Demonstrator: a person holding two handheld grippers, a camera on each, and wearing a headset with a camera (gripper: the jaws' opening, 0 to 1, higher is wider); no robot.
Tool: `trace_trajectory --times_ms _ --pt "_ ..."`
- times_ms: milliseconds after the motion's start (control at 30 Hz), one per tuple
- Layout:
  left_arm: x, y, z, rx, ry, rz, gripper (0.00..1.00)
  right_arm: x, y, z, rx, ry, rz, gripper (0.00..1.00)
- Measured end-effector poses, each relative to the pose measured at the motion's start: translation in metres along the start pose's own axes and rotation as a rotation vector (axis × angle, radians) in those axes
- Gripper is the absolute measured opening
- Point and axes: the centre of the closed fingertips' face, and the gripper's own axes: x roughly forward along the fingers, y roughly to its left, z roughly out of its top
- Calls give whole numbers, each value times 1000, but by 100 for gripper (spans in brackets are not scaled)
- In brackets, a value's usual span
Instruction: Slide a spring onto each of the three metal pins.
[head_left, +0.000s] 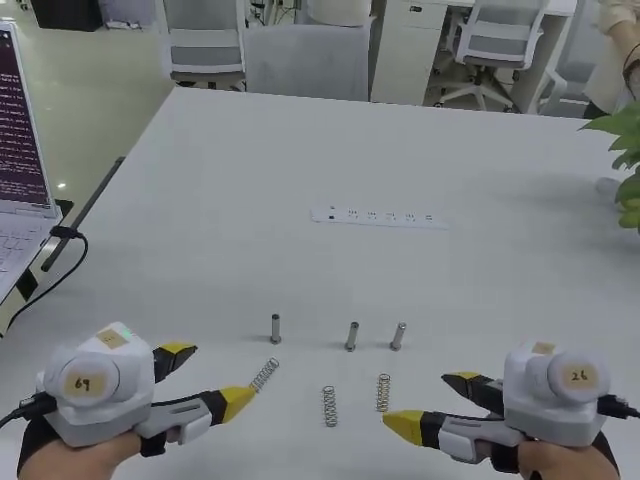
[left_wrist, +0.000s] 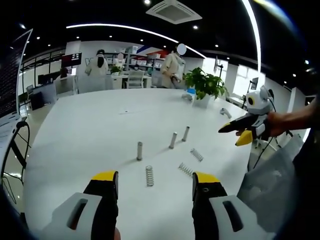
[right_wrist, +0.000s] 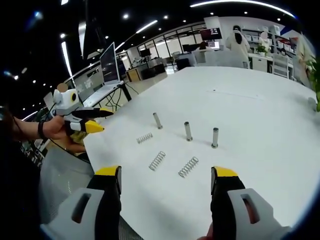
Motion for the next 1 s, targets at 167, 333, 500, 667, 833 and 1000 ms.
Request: trace_trajectory --times_ms 167,333,500,667,833,1000 --pt "0 1 1 -1 -1 2 55 -1 1 1 -1 0 -2 72" --pt "1 3 1 4 3 3 54 -2 0 1 -1 -2 -5 71" --pt "2 2 -1 6 13 0 54 -4 0 1 1 -3 -8 71" --pt "5 2 -3 10 26 -1 53 -5 -1 1 3 -4 -10 71" --pt "9 1 -3 17 35 -6 53 -7 0 1 6 -5 -12 70" --pt "14 1 -3 23 44 -10 52 -7 1 0 6 -2 -10 70"
